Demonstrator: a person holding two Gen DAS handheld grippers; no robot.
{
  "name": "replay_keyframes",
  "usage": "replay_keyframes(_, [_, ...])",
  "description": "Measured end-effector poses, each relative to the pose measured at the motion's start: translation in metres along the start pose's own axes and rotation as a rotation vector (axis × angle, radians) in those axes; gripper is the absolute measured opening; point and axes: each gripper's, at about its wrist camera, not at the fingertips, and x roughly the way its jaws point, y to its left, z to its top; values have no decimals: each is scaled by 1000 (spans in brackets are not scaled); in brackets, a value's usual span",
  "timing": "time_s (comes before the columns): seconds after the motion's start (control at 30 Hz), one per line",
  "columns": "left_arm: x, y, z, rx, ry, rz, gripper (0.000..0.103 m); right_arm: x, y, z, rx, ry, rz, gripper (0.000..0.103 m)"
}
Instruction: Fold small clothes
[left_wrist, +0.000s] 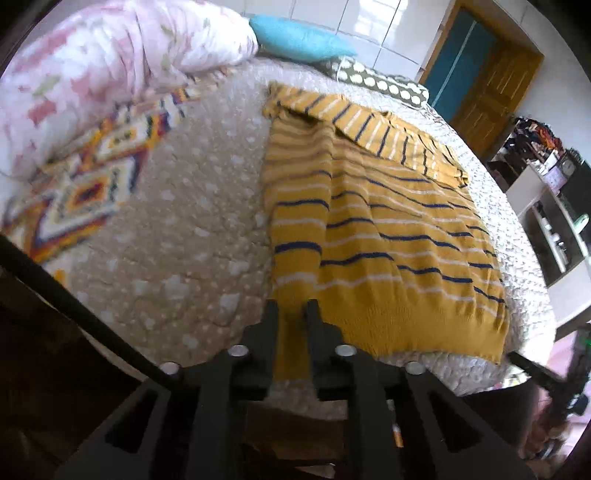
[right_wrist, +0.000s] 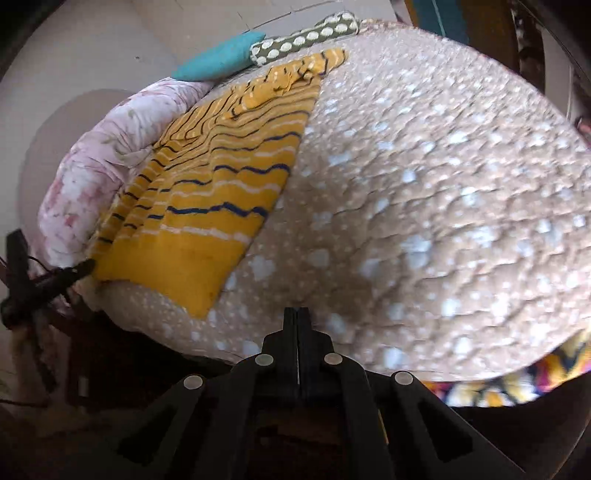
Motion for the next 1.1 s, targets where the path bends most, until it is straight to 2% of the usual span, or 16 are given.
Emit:
replay_keyframes(0.03, [-7, -3, 0, 23, -25, 30, 29, -3, 0, 2, 1, -12, -11, 2])
replay_keyframes(0.1, [-18, -9, 1, 61, -69, 77, 55, -12, -5, 8, 14, -48, -30, 2])
replay_keyframes(0.17, [-28, -14, 1, 82, -105, 101, 65, -17, -7, 17, 27, -67, -34, 2])
replay_keyframes(0.27, [-39, -19, 3, 106, -135, 102, 72, -21, -1, 43, 6, -101, -44, 4])
replay_keyframes(0.33, [-38, -22, 7, 117, -133, 93, 73, -19, 8, 66, -19, -140, -47, 21])
replay_keyframes(0.37, [-37, -25, 9, 121, -132, 91, 73, -16, 13, 85, -30, -171, -40, 39])
replay_keyframes(0.4, [-35, -28, 11, 126, -132, 91, 73, -15, 16, 95, -39, -188, -34, 48])
replay_keyframes(0.43, [-33, -30, 14, 129, -135, 91, 73, -5, 22, 115, -52, -206, -35, 49])
replay_keyframes(0.6, [-22, -35, 22, 129, -132, 77, 74, 70, 46, 203, -56, -194, -60, 49])
replay_keyframes(0.7, [-17, -35, 25, 128, -117, 69, 74, 123, 48, 241, -39, -128, -137, 48])
replay_keyframes(0.77, [-16, -33, 27, 121, -115, 64, 74, 148, 44, 253, -2, -64, -121, 45])
replay_keyframes(0.8, [-16, -31, 27, 116, -116, 63, 74, 153, 42, 254, 5, -48, -102, 18])
replay_keyframes(0.83, [-16, -29, 27, 112, -118, 62, 74, 153, 44, 256, -3, -40, -86, 8])
replay_keyframes(0.97, [-14, -19, 32, 84, -121, 58, 74, 121, 63, 266, -115, -133, -120, 7])
replay_keyframes(1.03, [-12, -16, 35, 71, -124, 55, 74, 103, 70, 274, -155, -197, -174, 7])
replay_keyframes(1.1, [-9, -16, 38, 62, -117, 57, 74, 103, 70, 285, -170, -222, -252, 8])
